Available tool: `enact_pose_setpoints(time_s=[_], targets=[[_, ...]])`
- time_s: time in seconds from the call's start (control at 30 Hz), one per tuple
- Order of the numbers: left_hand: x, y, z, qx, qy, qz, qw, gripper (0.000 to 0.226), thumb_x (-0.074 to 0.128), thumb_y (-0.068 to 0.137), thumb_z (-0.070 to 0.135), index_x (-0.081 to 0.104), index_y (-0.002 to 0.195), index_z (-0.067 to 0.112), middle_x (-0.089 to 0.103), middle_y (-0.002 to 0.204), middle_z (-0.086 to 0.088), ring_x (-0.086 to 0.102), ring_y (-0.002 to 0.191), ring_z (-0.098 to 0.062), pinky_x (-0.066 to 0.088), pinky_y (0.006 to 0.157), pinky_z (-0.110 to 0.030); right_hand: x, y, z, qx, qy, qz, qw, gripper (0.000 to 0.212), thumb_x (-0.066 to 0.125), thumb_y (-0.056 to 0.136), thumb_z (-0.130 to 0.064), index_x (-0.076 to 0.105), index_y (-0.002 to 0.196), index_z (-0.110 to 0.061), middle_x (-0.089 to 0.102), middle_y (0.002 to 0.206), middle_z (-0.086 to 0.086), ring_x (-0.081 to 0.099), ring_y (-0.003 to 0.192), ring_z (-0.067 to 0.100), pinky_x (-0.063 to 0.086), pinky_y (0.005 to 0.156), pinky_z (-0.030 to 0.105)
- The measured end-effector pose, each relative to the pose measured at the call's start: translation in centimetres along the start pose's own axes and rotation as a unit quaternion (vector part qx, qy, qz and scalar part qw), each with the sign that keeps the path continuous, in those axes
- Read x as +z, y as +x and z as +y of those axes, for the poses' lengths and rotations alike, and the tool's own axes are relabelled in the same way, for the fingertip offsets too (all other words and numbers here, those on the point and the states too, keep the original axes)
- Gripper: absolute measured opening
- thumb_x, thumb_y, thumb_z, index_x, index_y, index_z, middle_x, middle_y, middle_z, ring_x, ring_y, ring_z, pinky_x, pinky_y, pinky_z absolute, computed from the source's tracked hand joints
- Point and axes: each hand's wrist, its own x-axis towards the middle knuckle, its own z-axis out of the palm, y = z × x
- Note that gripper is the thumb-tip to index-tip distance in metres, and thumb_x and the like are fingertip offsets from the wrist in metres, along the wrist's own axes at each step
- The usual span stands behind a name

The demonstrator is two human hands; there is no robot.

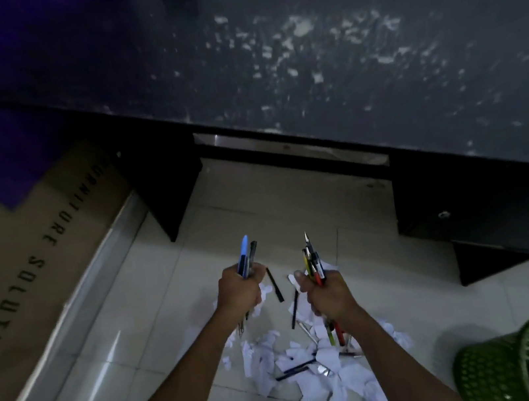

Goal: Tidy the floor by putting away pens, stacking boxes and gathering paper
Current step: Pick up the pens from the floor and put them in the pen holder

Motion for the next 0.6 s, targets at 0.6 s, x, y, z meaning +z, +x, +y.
enact_pose_setpoints(time_s=[0.6], targets=[[-9.7,-18.2,24.2,0.045,-0.077,0.054,0.995,0.033,0.063,0.090,0.030,0.055,0.068,0.007,0.048,0.050,-0.006,0.043,0.039,-0.016,0.038,0.045,-0.025,-7.1,-17.6,-23.3,-0.040,0.031,-0.007,0.999,0.044,0.065,0.089,-0.034,0.048,0.058,-0.007,0.044,0.044,0.009,0.042,0.035,0.017,0.037,0.042,0.026]])
